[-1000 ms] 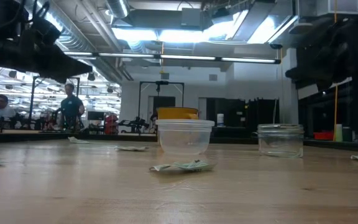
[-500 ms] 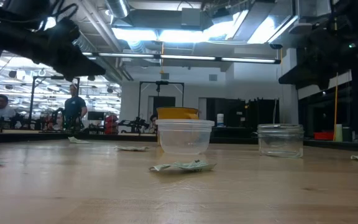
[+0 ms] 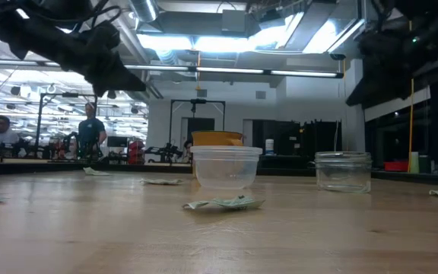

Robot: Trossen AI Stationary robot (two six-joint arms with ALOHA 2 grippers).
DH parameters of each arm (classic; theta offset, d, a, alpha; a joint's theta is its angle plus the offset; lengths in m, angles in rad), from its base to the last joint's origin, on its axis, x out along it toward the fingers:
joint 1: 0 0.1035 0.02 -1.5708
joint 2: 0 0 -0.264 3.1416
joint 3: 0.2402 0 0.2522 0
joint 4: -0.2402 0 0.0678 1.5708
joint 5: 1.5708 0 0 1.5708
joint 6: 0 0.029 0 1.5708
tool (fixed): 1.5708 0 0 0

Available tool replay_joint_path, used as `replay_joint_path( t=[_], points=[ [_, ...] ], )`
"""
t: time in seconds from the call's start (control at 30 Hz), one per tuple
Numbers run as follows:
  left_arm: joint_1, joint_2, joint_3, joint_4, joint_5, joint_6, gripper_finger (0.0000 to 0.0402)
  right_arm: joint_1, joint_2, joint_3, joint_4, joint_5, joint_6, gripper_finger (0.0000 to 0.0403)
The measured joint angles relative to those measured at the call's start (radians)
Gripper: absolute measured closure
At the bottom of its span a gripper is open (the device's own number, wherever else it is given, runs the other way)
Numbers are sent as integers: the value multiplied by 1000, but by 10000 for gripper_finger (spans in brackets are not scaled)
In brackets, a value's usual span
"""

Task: Pick and place Stevia / Truvia into bins
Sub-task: Put the green stevia packet into the glass container

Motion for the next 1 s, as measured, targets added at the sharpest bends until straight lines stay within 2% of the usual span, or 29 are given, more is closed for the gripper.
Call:
replay_joint_path(
  t=[0.3,0.5,0.6,1.0],
  points=[
    [0,47,11,12,1,128,400,0,196,121,-200,-17,204,396],
    [0,50,11,11,1,130,400,0,284,181,-182,-96,88,395],
    [0,50,11,30,1,134,400,0,310,182,-143,-98,38,386],
    [0,49,11,44,1,138,400,-82,413,182,-126,-87,121,314]
  ],
)
